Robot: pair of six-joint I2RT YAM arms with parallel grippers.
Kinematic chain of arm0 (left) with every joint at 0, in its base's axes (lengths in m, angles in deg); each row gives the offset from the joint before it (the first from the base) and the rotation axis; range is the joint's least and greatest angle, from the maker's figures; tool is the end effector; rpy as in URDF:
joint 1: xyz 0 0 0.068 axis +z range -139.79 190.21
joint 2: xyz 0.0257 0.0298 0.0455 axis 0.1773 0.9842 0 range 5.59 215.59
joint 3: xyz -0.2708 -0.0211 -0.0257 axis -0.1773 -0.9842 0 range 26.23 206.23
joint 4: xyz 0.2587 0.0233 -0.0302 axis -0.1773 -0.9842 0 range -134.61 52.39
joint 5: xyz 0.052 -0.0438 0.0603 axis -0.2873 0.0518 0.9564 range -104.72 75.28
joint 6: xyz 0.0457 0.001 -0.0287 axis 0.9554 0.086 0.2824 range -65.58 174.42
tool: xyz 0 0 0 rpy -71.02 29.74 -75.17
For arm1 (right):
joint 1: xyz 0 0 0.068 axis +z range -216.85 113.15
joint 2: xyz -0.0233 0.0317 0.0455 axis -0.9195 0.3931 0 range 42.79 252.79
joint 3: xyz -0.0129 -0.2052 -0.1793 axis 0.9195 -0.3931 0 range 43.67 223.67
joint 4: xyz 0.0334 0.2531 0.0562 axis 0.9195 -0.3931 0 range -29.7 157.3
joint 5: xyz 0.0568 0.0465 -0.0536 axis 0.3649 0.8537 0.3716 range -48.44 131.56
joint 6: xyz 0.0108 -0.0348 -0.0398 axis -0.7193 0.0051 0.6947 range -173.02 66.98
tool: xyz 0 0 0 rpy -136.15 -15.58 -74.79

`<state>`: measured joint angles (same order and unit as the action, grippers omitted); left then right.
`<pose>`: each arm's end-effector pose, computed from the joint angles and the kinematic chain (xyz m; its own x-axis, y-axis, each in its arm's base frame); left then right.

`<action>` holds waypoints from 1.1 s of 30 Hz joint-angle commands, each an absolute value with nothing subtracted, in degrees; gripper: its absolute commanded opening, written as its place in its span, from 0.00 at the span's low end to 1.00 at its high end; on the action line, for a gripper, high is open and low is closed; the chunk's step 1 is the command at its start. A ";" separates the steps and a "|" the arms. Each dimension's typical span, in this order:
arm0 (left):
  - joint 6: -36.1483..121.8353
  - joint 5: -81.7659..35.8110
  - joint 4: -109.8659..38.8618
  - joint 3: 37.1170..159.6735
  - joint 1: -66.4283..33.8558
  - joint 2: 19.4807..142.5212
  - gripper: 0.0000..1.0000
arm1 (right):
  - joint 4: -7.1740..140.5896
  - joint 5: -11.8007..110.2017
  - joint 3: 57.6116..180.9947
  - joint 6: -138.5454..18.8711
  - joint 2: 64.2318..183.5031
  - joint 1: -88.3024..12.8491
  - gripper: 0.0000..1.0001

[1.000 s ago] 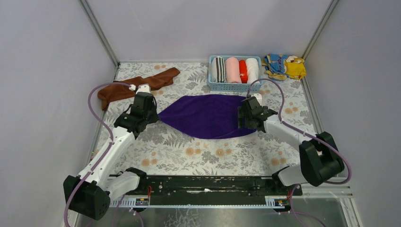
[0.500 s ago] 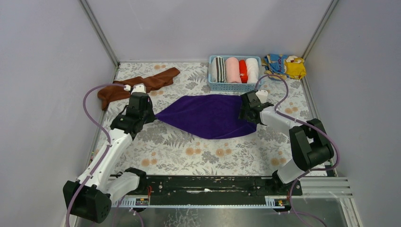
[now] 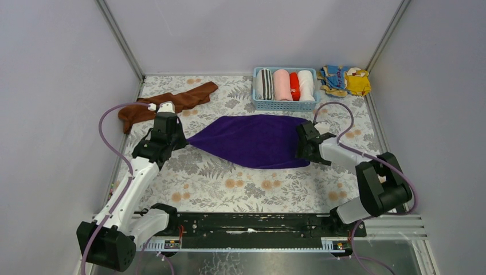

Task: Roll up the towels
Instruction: Flatten out the towel at the center of the board.

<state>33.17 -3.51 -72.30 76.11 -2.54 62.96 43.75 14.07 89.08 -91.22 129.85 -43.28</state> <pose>0.2055 -0.0394 0.2902 -0.6378 -0.2203 -0.7380 -0.1665 0.9750 -0.1471 0.2574 0.0943 0.1633 -0.7636 0.2653 -0.5886 0.3751 0.9243 -0.0701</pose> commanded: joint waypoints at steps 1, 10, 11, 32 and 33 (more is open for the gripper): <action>32.51 -4.10 -69.95 75.58 -1.75 61.72 0.00 | 38.67 13.44 86.43 -93.47 122.68 -43.47 0.99; 32.39 -4.94 -69.78 75.53 -1.23 61.71 0.00 | 34.07 19.98 78.79 -96.36 108.50 -43.45 0.98; 32.44 -5.11 -69.73 75.53 -1.19 61.67 0.00 | 34.58 20.88 78.30 -96.06 107.64 -43.44 0.97; 32.21 -6.50 -69.23 75.10 -0.20 61.15 0.00 | 40.13 24.63 80.32 -111.72 103.11 -43.46 0.75; 32.23 -6.59 -69.22 75.09 -0.05 61.10 0.00 | 40.03 24.26 80.99 -113.69 103.97 -43.48 0.75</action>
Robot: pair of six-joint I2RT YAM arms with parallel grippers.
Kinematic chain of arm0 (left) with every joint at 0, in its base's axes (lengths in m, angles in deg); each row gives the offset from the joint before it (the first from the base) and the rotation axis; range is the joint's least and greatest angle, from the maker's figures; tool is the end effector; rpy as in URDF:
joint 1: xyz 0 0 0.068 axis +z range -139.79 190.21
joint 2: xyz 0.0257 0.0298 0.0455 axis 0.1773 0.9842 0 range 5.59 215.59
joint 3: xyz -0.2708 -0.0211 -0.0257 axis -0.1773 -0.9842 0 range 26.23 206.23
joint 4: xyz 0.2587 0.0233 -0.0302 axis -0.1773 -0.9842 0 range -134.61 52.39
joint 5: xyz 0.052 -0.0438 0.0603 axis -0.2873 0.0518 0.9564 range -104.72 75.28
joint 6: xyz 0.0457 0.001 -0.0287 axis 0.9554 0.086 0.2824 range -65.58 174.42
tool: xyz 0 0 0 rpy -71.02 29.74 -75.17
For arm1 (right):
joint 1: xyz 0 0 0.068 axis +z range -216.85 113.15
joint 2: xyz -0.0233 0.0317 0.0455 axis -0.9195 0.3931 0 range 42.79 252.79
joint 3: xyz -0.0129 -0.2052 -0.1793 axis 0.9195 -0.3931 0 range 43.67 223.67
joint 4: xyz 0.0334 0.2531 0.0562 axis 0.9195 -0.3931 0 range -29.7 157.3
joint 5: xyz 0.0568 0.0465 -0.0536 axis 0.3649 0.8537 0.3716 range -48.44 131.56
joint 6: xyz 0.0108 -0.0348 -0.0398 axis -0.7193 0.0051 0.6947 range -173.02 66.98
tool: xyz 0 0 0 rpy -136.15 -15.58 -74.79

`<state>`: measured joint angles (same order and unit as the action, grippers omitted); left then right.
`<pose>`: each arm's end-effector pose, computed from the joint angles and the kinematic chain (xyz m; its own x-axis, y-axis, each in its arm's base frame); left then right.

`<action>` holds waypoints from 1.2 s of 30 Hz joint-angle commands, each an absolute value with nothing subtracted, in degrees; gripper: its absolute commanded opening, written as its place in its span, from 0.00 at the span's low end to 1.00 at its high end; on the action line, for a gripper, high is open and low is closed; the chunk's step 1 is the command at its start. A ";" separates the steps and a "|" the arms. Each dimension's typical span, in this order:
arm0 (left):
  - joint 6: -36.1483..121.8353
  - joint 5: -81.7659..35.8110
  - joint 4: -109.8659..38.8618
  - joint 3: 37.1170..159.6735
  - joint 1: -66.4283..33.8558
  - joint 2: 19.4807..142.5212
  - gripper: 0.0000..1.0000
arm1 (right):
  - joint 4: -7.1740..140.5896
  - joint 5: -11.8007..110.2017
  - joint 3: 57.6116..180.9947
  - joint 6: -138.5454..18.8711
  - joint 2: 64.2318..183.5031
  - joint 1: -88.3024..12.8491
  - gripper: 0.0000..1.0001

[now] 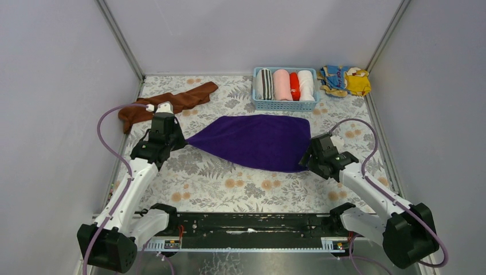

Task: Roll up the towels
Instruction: Flatten out the towel at the center of the board.

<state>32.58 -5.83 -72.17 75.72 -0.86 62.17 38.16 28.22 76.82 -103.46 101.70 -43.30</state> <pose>0.2040 -0.0343 0.2906 -0.6337 -0.2506 -0.7319 -0.1717 0.9680 -0.1828 0.1800 0.0694 0.1983 -0.6838 0.5202 -0.5117 0.4080 0.8540 0.3229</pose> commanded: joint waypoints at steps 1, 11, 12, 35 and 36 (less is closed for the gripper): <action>32.23 -6.66 -69.17 75.14 -0.07 61.05 0.00 | 39.63 23.94 81.62 -115.64 104.88 -43.53 0.75; 32.30 -7.39 -68.98 74.88 0.44 60.63 0.00 | 36.33 24.44 81.92 -129.94 111.69 -43.49 0.65; 32.27 -7.42 -68.94 74.91 0.51 60.67 0.00 | 36.54 24.75 81.59 -130.59 111.91 -43.50 0.65; 32.10 -7.73 -68.81 74.58 1.07 60.90 0.00 | 41.73 23.76 76.09 -136.48 114.76 -43.61 0.20; 32.06 -7.43 -68.81 74.57 1.07 60.92 0.00 | 41.73 23.34 76.34 -136.00 114.49 -43.61 0.14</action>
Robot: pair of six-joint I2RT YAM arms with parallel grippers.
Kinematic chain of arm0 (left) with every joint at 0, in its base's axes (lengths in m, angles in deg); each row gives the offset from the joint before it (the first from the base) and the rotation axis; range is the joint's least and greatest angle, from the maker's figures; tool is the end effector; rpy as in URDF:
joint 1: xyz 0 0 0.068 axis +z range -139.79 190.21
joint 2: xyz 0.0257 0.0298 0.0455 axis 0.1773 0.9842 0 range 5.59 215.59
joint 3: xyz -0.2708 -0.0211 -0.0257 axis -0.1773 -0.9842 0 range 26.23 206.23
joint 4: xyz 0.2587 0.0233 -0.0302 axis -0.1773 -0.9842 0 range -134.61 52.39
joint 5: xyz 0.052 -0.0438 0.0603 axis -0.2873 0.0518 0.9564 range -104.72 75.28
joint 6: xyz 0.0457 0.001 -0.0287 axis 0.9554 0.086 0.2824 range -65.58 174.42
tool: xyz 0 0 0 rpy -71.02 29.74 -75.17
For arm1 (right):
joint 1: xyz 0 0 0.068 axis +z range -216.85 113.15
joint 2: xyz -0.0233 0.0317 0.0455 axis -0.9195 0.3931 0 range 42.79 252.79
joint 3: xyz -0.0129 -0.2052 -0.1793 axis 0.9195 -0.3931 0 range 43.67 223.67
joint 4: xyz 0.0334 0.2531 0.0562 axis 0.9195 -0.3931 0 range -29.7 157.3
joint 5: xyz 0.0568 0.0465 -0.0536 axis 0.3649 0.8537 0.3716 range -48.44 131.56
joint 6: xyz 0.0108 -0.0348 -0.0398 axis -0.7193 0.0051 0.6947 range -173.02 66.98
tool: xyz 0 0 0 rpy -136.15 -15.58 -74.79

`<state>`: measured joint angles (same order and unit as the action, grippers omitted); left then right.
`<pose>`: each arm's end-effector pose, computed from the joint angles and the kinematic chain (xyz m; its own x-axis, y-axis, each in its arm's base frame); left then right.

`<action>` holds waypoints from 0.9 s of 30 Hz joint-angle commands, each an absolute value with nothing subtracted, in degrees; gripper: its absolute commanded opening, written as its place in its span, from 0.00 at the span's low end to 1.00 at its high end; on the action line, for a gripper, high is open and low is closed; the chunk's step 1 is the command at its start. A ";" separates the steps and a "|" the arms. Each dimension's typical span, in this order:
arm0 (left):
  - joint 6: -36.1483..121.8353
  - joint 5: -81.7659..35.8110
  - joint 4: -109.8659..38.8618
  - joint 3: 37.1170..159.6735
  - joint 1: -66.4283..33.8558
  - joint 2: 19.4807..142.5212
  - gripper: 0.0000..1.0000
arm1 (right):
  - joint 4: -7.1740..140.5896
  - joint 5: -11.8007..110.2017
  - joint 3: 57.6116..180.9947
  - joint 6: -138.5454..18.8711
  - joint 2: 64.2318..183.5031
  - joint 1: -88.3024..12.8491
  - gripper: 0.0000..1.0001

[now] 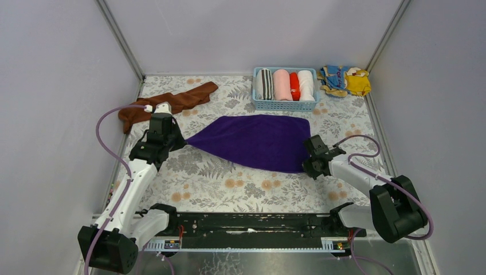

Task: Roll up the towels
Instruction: Flatten out the towel at the center of the board.

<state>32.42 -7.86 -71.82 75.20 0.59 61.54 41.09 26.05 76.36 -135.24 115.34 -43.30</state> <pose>0.2028 -0.0300 0.2900 -0.6309 -0.2704 -0.7273 -0.1716 0.9627 -0.2091 0.1974 0.0756 0.1554 -0.3966 0.8686 -0.2970 0.7915 0.4874 0.3686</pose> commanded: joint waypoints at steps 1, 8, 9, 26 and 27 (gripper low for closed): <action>32.06 -7.00 -68.81 74.57 1.13 60.96 0.00 | 41.75 22.96 76.73 -135.06 114.09 -43.71 0.09; 30.24 -3.19 -68.90 77.96 1.99 62.46 0.00 | 37.05 14.79 86.32 -123.21 108.92 -46.12 0.00; 29.65 -2.96 -68.71 79.08 2.18 62.70 0.00 | 36.71 12.75 88.19 -121.02 107.76 -46.58 0.00; 32.64 0.58 -72.69 107.89 2.65 57.75 0.00 | 42.21 8.53 113.30 -84.61 90.77 -47.74 0.00; 32.45 0.00 -73.40 108.35 2.65 56.21 0.00 | 41.82 10.16 113.54 -84.16 89.62 -47.70 0.00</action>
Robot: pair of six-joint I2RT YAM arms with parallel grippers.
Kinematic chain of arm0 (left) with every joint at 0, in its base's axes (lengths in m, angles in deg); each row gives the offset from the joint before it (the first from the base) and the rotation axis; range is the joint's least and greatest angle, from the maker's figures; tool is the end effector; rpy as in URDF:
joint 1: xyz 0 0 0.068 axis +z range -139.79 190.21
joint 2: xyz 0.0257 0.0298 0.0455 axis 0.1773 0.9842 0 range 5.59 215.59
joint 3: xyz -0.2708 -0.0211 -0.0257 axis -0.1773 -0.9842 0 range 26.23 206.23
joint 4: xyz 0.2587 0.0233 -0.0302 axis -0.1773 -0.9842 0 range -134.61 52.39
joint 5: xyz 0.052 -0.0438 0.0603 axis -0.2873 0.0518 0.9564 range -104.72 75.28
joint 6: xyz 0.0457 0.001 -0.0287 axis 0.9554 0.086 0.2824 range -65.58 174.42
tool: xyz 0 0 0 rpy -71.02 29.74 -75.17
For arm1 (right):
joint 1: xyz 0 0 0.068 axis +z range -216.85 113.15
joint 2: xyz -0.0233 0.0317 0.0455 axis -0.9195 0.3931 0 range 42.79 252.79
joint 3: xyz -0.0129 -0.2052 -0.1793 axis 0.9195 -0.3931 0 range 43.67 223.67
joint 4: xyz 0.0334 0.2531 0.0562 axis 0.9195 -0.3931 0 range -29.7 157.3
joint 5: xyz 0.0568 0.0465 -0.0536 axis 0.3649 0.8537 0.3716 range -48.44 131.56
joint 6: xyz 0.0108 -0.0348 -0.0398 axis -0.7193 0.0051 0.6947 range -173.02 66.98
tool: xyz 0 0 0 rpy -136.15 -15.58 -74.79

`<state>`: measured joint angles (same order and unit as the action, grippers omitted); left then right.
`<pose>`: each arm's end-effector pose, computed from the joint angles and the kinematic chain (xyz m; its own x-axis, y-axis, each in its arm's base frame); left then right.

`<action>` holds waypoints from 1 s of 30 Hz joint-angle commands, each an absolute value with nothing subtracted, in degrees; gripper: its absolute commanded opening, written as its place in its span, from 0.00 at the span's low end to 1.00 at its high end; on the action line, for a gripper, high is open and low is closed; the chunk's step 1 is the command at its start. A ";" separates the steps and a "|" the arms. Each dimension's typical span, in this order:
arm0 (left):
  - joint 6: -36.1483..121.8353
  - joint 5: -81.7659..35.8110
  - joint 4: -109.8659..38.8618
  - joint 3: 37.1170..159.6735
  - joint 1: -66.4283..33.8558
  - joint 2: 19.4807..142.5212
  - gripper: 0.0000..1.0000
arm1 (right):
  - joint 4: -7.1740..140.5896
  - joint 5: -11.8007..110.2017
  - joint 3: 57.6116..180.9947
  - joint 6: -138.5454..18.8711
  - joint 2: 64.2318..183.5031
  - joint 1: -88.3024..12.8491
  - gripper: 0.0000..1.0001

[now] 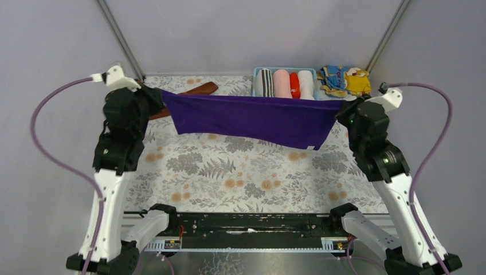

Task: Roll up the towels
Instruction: Flatten out the towel at the center of the board.

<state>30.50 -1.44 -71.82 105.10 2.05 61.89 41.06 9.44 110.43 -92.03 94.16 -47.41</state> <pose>0.1825 -0.0179 0.4607 -0.1481 -0.3775 -0.9141 -0.1582 0.9214 -0.3549 0.1739 0.0412 0.4229 -0.0056 0.5633 -0.8262 0.2754 0.7952 0.5403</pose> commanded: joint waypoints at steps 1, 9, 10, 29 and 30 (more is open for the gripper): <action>32.15 -0.68 -74.00 108.54 2.65 54.38 0.00 | 41.43 12.00 113.74 -83.95 88.41 -47.71 0.00; 27.57 -4.55 -82.73 106.67 2.65 46.19 0.00 | 35.32 22.70 112.84 -85.37 81.57 -47.72 0.01; 27.07 -4.94 -83.57 105.78 2.65 46.11 0.00 | 34.46 22.71 112.09 -85.93 81.33 -47.77 0.02; 19.26 -5.52 -52.06 86.37 2.76 86.76 0.00 | 61.79 5.61 96.09 -87.00 118.16 -53.07 0.00; 18.78 -5.88 -51.24 87.72 2.93 90.39 0.00 | 63.72 7.13 96.70 -86.60 121.16 -53.88 0.00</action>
